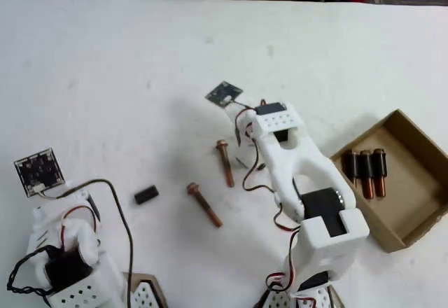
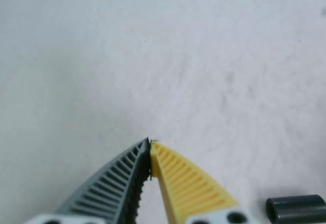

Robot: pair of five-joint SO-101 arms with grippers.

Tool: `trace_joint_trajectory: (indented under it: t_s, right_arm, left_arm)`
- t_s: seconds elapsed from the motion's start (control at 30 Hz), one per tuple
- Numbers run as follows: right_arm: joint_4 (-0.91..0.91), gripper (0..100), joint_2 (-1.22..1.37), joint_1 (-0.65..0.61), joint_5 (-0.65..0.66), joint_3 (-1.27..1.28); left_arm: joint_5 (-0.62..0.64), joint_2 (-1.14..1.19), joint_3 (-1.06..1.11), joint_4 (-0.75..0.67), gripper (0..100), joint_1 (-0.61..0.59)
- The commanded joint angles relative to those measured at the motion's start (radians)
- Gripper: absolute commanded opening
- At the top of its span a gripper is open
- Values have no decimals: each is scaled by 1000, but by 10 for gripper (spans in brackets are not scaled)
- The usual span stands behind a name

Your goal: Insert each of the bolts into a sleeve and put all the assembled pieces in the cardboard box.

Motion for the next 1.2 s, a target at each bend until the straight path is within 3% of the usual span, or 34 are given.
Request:
trace_joint_trajectory:
  t_s: [0.0,0.2,0.43,0.73,0.97,1.17]
  right_arm:
    - [5,123,-4,8,9,-32]
    - [5,247,-4,7,17,-32]
    - [5,254,-4,7,14,-20]
    - [-1,12,-5,-13,11,5]
    - [5,17,-39,-15,8,-11]
    - [56,17,-223,-8,6,-12]
  left_arm:
    - [0,-12,-40,8,22,-2]
    - [-2,-12,-40,8,22,-2]
    - [-2,-12,-40,8,22,-2]
    - [-2,-12,-40,8,22,-2]
    - [-2,-12,-29,5,23,44]
    - [-5,-12,48,-66,23,119]
